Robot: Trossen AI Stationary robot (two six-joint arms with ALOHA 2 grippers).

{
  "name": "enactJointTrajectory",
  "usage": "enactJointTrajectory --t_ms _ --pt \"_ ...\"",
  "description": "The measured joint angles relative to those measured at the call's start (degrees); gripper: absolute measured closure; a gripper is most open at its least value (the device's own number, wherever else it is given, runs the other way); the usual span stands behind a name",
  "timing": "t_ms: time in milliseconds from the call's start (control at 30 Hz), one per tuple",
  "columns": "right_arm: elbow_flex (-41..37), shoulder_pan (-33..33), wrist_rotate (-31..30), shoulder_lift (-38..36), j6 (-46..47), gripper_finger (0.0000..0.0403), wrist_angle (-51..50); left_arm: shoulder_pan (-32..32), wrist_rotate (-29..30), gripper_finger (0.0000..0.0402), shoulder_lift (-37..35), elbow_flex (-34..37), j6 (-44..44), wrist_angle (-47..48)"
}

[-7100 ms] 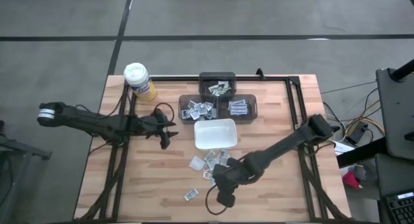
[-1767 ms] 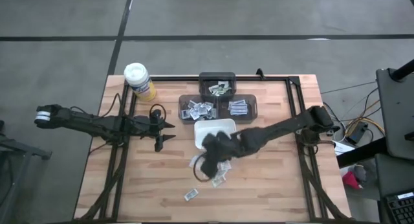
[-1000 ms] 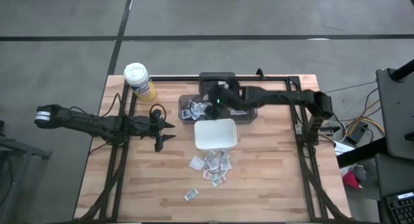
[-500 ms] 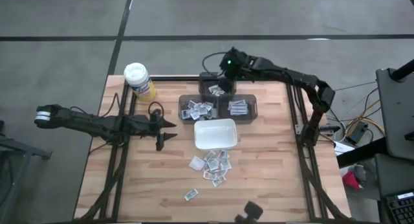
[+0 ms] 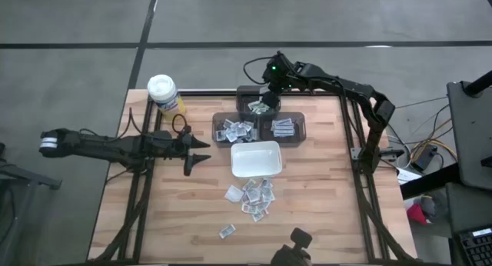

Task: Pick & Place First Aid Supplies
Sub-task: Put the green bandage into the top black bin

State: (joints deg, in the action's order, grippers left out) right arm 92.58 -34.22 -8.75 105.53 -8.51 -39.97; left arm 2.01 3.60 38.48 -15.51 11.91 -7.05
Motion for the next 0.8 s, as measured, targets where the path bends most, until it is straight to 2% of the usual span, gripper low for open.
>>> enactJointTrajectory --t_ms 200,500,800 --pt "0.0 -0.8 1.4 2.2 -0.5 0.0395 1.3 0.8 0.0 0.0186 -2.5 1.0 0.7 0.7" --pt "0.1 -2.0 10.1 5.8 2.4 0.0395 2.8 1.4 0.0 0.0186 -8.9 4.9 4.0 1.5" --pt "0.0 -2.4 11.8 9.9 4.2 0.0395 3.3 1.4 0.0 0.0186 -15.4 7.4 4.3 1.1"
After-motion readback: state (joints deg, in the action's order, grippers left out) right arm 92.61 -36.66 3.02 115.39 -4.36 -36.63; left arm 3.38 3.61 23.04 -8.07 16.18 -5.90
